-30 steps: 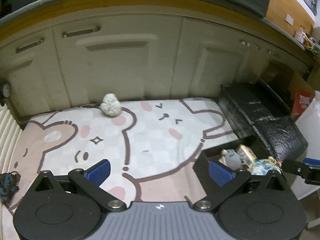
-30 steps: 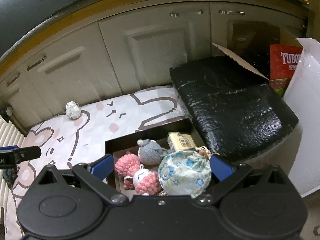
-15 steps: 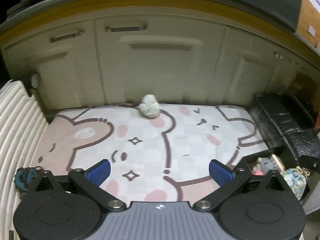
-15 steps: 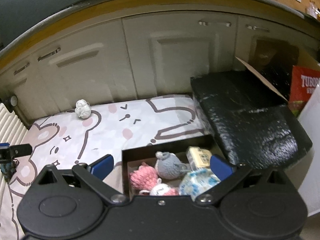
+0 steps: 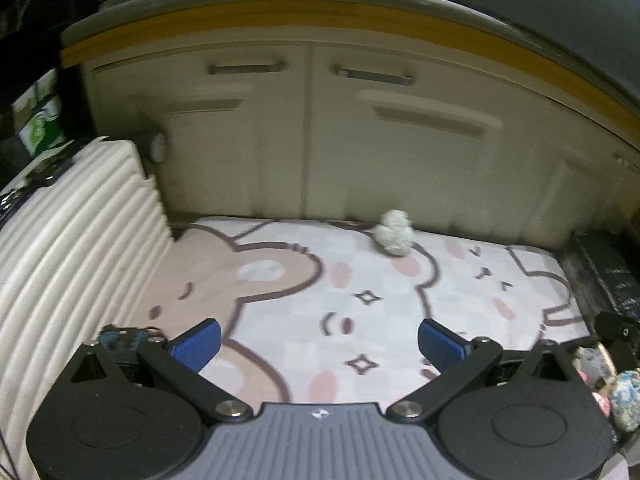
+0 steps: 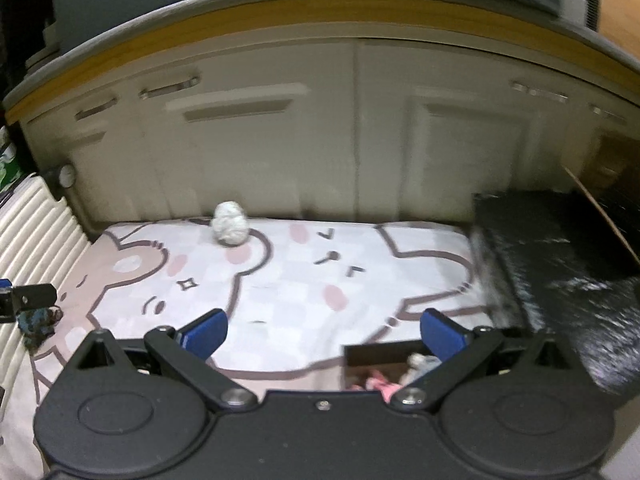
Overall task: Organize objects
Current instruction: 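Move left tool to blue-brown scrunchie while right tool approaches white yarn knot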
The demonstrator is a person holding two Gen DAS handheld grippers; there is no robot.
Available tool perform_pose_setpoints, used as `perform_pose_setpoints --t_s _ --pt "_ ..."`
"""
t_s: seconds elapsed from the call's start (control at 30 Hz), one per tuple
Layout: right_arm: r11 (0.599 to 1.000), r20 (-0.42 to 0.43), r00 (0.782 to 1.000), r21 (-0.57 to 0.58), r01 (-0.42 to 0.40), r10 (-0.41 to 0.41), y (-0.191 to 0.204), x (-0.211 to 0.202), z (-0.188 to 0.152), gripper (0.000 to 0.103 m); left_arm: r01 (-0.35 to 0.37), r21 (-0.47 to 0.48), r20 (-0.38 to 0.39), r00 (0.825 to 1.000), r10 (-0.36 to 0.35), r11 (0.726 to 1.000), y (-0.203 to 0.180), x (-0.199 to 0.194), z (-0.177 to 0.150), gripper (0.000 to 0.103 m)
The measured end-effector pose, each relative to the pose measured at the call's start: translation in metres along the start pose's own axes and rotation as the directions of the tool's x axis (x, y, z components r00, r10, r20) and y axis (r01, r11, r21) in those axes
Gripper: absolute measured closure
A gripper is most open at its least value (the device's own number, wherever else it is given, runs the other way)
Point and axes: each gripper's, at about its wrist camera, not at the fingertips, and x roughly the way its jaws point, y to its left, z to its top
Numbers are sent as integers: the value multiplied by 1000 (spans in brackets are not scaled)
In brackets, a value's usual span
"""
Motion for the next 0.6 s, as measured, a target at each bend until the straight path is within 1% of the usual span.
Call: perform_pose_setpoints --t_s 0.23,0.4,0.5,0.6 --pt "999 2 999 -21 -46 46 34 21 8 0 -76 -34 -6 997 76 997 44 -1 -2 0" --pt "996 0 997 -28 -81 81 54 38 11 0 -121 -36 -13 993 121 992 69 1 -5 0" --pt "995 -1 996 -39 -94 94 65 47 14 0 -155 -35 -20 988 154 987 80 3 -5 0" --pt "993 0 994 -39 -113 113 74 55 17 0 -167 -33 -13 986 167 985 88 3 -3 0"
